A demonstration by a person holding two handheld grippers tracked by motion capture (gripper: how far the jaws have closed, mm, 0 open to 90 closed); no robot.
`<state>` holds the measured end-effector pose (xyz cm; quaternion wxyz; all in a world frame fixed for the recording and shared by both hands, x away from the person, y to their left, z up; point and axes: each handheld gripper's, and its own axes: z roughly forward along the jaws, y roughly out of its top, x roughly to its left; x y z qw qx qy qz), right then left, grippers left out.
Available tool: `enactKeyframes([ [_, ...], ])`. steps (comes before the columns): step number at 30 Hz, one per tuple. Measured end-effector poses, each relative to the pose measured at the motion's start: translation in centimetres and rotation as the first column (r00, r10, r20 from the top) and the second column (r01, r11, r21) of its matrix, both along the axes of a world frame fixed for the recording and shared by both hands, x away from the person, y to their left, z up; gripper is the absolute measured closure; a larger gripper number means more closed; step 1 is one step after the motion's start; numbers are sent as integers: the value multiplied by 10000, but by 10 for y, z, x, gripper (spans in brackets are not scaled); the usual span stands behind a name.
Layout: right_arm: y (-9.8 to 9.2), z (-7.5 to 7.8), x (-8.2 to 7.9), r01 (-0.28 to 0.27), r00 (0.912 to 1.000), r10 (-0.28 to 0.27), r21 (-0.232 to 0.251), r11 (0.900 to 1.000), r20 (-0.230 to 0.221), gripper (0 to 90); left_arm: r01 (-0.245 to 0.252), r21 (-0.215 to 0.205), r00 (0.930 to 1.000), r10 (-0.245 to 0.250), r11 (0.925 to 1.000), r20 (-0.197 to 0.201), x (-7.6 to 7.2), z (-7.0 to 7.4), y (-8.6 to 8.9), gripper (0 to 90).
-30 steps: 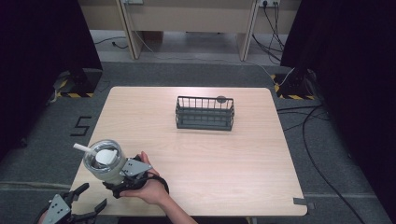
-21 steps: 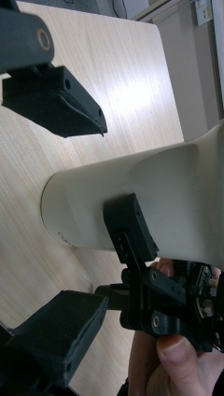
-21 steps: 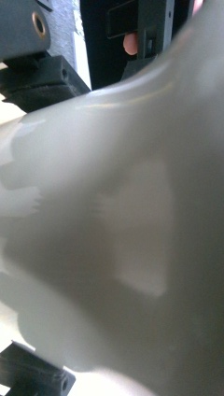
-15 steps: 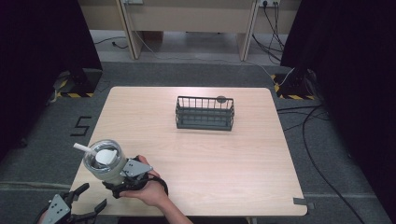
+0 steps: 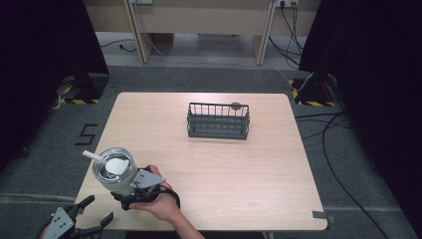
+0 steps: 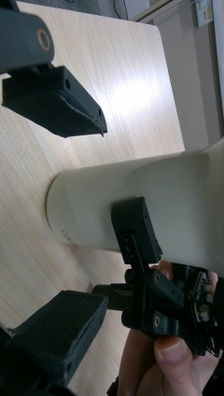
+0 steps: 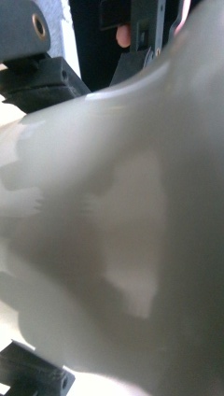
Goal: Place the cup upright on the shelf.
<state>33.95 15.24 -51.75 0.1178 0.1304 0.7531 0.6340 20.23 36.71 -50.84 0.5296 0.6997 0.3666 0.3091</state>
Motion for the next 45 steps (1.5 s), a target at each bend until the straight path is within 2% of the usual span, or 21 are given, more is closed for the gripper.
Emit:
enactKeyframes([
  [5, -4, 5, 2, 138, 9997, -136, 111, 9998, -181, 107, -22, -42, 10000, 22, 10000, 26, 0, 0, 0, 142],
  [11, -10, 11, 4, 312, 9995, -310, 123, 9994, -108, 107, -25, -74, 10000, 25, 10000, 26, 0, 0, 0, 141],
  [18, -20, 24, 10, 625, 9980, -625, 33, 9980, -19, 108, -27, -107, 10000, 28, 9999, 53, 0, 1, 0, 141],
  [23, -25, 29, 13, 721, 9973, -722, -68, 9974, -106, 108, -24, -119, 10000, 24, 9999, 62, 0, 1, 0, 141],
  [24, -28, 31, 15, 897, 9959, -897, -17, 9960, -60, 108, -21, -118, 10000, 22, 9999, 64, 0, 1, 0, 141],
  [25, -30, 31, 15, 904, 9958, -904, -13, 9959, -141, 108, -14, -125, 10000, 15, 9999, 65, 0, 1, 0, 141],
  [30, -36, 35, 19, 1118, 9937, -1118, -87, 9937, -1, 108, -8, -139, 10000, 9, 9999, 65, 0, 1, 0, 142],
  [36, -46, 38, 25, 1389, 9902, -1392, -198, 9901, -121, 108, -2, -151, 10000, 3, 9999, 76, 0, 1, 0, 141],
  [45, -66, 46, 32, 1954, 9805, -1957, -178, 9806, -188, 108, 7, -178, 10000, -6, 9998, 58, 0, 1, -1, 142],
])
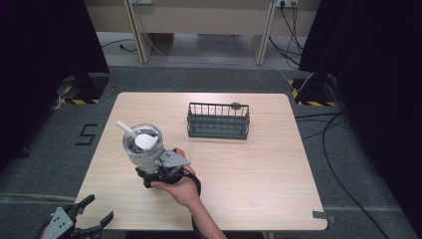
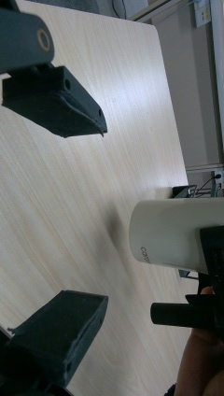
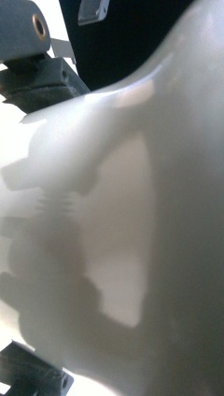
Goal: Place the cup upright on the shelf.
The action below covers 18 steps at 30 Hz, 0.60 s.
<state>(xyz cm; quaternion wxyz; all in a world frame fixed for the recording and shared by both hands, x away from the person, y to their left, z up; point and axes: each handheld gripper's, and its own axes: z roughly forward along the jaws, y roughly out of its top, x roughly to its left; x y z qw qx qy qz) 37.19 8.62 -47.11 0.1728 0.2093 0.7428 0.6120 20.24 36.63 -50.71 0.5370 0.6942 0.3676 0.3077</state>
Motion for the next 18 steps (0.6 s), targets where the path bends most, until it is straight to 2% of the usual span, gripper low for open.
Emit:
enactKeyframes([
  [18, -33, 12, 11, 906, 9958, -906, -15, 9959, -90, 108, 118, 43, 9999, -118, 9999, 5, 2, 0, -2, 142],
])
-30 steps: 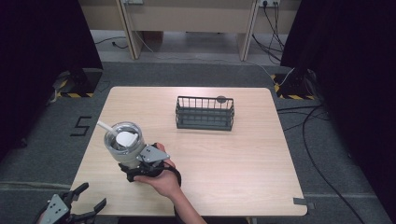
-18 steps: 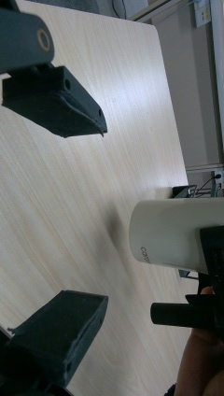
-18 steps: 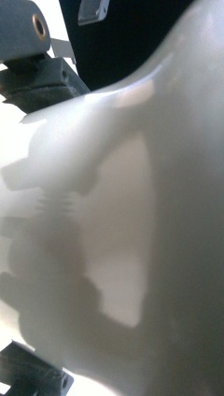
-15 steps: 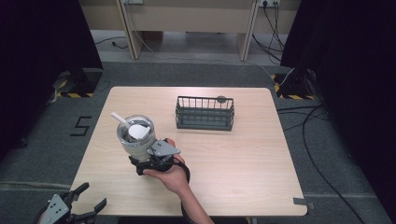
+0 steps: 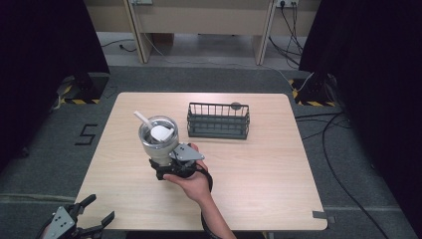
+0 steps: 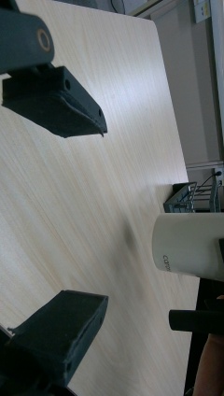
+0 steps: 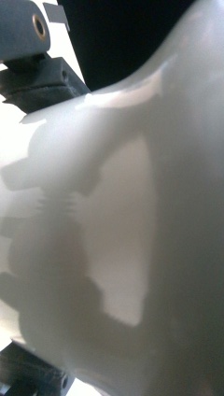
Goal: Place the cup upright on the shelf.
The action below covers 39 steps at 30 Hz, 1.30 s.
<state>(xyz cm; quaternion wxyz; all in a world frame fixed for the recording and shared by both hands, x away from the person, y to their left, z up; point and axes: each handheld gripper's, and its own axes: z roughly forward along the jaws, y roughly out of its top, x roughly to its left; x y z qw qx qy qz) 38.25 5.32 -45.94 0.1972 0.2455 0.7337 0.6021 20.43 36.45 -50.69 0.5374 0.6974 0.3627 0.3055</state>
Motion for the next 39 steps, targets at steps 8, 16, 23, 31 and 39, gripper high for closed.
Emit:
enactKeyframes([
  [8, -19, 7, 7, 633, 9979, -634, 116, 9979, 93, 107, 57, 26, 10000, -57, 10000, 6, 1, 0, -1, 143],
  [16, -39, 16, 13, 1226, 9922, -1233, 380, 9917, 158, 108, 98, 29, 10000, -98, 9999, 17, 2, 0, -1, 143],
  [23, -52, 21, 18, 1678, 9854, -1692, 555, 9843, 210, 108, 104, 46, 9999, -104, 9999, -3, 2, 0, -2, 143],
  [31, -71, 26, 24, 2253, 9736, -2272, 661, 9720, 225, 108, 123, 55, 9999, -123, 9999, -21, 3, 0, -3, 144],
  [39, -93, 30, 33, 2986, 9534, -3007, 653, 9521, 252, 107, 114, -19, 9999, -114, 9999, -31, 4, 0, -3, 145],
])
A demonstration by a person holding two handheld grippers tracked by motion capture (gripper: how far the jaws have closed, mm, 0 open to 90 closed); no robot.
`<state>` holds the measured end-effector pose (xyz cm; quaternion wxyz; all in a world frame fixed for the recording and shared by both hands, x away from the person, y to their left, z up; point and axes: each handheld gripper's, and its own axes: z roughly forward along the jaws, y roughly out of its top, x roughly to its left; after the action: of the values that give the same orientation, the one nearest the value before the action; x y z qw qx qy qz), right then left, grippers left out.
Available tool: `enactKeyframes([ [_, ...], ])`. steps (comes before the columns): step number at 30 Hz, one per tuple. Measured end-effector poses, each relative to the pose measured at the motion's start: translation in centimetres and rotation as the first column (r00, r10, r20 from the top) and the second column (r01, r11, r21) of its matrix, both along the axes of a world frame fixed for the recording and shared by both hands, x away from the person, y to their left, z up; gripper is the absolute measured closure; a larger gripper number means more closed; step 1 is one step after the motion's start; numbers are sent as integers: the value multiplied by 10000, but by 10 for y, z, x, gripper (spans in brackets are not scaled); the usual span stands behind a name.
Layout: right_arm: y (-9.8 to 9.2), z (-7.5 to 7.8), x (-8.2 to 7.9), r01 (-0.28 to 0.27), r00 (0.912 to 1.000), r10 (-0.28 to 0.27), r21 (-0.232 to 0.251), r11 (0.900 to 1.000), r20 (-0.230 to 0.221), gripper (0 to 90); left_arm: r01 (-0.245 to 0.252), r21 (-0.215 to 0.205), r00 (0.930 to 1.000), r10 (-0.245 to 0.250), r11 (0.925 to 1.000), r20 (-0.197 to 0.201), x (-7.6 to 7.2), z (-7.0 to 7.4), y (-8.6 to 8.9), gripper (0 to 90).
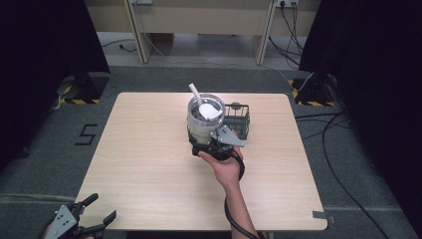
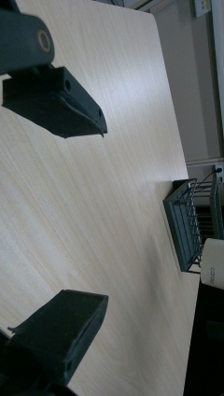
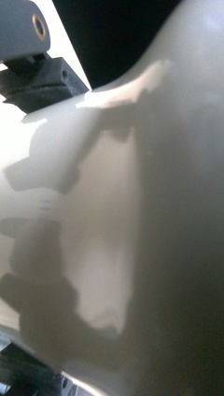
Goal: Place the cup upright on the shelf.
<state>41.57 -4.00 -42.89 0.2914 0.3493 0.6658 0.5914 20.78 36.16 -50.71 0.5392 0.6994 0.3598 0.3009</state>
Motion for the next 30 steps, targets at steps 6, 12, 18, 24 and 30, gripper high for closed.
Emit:
enactKeyframes([
  [6, -10, 2, 4, 403, 9992, -403, -131, 9991, 14, 108, -8, -48, 10000, 8, 10000, -2, 0, 0, -1, 145],
  [12, -19, 8, 9, 692, 9976, -691, -83, 9976, 22, 107, -7, -90, 10000, 7, 10000, -8, 0, 0, 0, 145],
  [18, -26, 12, 15, 1003, 9949, -1002, -138, 9949, 65, 107, -1, -104, 10000, 0, 9999, -16, 1, 0, 0, 145],
  [24, -33, 14, 24, 1321, 9912, -1321, -128, 9911, 19, 107, 6, -125, 10000, -6, 9999, -11, 1, -1, 0, 145],
  [30, -39, 18, 31, 1564, 9877, -1563, -84, 9877, 18, 107, -22, -108, 10000, 21, 9999, -25, 1, -1, 0, 145],
])
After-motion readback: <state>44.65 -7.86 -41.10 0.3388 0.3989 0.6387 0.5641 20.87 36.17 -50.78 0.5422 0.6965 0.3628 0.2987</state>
